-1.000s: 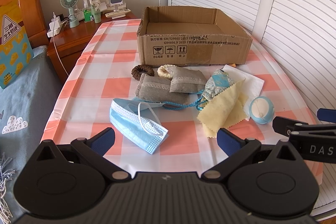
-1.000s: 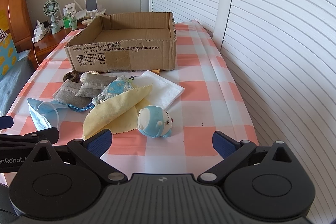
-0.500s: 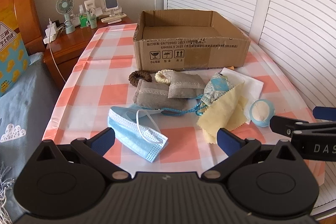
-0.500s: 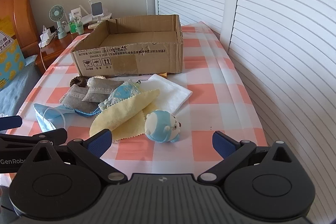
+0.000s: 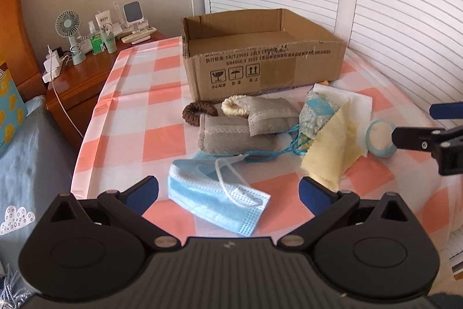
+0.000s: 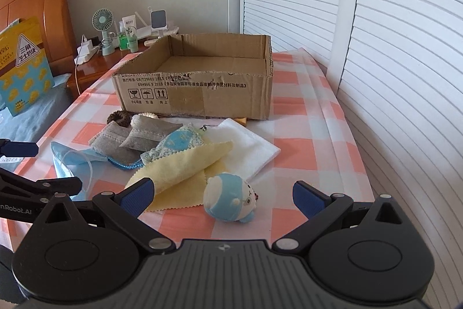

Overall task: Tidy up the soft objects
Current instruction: 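Grasp the blue face mask with the left gripper while the right gripper grasps the blue plush toy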

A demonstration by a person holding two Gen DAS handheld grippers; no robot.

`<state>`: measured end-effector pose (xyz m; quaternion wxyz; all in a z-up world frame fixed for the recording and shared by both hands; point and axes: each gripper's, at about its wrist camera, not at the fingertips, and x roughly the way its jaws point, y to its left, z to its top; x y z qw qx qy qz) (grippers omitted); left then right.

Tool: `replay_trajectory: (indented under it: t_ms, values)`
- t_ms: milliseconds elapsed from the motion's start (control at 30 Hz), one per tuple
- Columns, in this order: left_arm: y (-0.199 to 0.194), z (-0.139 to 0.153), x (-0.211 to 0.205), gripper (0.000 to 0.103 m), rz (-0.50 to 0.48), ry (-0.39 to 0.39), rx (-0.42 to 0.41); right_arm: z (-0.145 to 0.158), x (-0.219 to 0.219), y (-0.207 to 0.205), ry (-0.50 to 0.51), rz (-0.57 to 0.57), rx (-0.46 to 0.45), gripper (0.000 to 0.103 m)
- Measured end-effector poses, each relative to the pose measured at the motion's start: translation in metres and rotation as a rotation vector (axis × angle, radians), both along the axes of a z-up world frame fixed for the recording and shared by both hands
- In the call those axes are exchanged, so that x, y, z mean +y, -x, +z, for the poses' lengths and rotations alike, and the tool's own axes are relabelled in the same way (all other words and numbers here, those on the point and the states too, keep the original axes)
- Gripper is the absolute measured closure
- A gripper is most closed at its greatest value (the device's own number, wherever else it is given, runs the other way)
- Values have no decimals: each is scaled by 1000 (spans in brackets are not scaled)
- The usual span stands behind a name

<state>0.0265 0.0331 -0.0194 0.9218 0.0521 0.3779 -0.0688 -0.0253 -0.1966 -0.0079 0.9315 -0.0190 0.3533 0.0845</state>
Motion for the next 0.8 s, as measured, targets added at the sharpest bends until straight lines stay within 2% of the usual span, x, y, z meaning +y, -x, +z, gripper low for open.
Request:
replay_trajectory:
  t_ms: [200,400,533,800]
  values:
    - [-3,-27,21,1,-5,10,73,-23,-5,-8,25,23,53,0]
    - [-4,-44,24,0,-59,1,118,-43,-14,-13,37,25,107,0]
    - [-6,-48,35,0,-68,69,109,-53,-18,-16,29,19,123,0]
    - [-13,-48,39,1,-155,39,89,-59,-14,-22,70,21,89,0]
